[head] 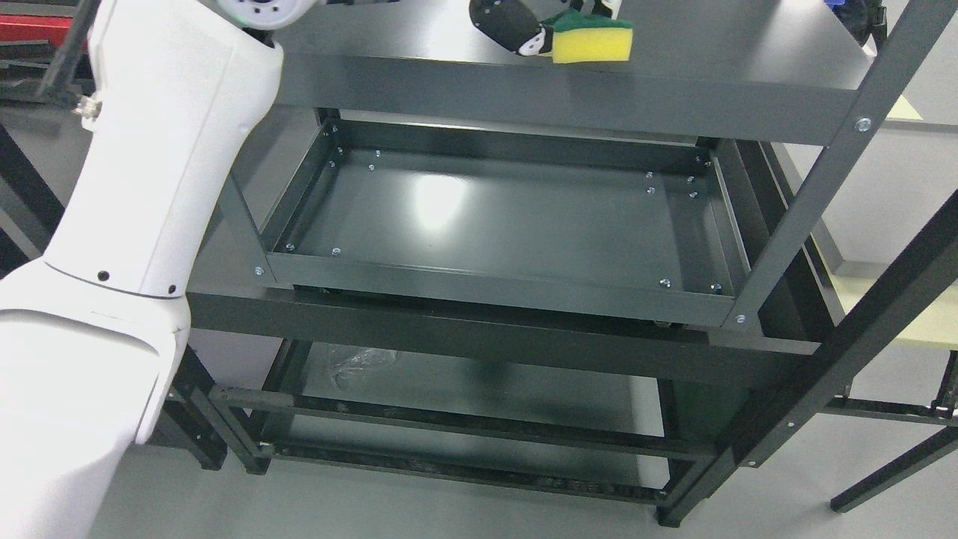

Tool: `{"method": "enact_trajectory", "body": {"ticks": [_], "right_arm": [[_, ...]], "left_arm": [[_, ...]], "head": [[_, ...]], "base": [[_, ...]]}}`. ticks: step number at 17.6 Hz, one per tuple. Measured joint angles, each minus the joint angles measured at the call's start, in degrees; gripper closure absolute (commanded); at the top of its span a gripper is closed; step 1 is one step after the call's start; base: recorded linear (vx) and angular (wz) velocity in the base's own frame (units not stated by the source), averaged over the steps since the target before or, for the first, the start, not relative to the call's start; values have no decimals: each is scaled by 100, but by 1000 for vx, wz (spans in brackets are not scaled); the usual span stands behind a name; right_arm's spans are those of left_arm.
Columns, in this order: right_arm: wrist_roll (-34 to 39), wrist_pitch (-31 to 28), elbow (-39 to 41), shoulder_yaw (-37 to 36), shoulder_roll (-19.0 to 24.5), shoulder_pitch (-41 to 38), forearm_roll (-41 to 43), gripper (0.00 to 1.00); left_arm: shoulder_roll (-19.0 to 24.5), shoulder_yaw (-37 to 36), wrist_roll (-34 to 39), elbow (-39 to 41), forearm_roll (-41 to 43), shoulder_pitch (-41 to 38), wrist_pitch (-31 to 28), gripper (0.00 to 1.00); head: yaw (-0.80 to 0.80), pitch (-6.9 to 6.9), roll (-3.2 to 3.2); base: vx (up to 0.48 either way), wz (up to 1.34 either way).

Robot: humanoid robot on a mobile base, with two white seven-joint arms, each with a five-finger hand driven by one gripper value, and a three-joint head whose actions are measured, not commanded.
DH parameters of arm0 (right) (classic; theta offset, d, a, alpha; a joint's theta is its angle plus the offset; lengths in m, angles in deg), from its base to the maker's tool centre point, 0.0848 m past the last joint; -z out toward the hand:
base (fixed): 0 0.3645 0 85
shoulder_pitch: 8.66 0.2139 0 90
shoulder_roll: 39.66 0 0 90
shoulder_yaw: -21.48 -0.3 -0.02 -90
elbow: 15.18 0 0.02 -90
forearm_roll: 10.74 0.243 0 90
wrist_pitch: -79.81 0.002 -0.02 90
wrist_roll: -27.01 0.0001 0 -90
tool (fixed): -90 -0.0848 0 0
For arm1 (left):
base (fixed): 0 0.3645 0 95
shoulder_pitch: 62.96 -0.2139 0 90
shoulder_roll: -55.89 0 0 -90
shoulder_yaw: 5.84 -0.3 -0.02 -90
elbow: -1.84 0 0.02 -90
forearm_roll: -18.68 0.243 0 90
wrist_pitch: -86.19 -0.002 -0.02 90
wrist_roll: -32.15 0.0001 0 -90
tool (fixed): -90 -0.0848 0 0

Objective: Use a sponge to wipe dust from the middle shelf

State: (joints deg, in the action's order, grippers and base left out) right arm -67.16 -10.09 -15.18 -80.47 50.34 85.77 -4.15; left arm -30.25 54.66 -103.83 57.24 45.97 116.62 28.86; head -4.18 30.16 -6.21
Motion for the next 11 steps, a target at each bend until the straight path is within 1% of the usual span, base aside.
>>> {"method": "enact_trajectory", "body": {"ticks": [3, 5, 9, 11], "right_arm": [[0, 0, 0, 0, 0, -1, 0, 0], [0, 0, 0, 0, 0, -2, 0, 0], [0, 0, 0, 0, 0, -1, 0, 0], [0, 0, 0, 0, 0, -1, 0, 0]], "left_arm": [[-94, -461, 285, -54, -161, 80, -557, 96], [-147, -749, 399, -37, -324, 120, -767, 96], [-227, -1048, 461, 141, -617, 201, -873, 96], [-257, -1107, 465, 289, -915, 220, -890, 96]], "head": [[0, 0, 0], [0, 0, 0], [0, 0, 0], [0, 0, 0]], "base": [[0, 0], [0, 0], [0, 0], [0, 0]]}}
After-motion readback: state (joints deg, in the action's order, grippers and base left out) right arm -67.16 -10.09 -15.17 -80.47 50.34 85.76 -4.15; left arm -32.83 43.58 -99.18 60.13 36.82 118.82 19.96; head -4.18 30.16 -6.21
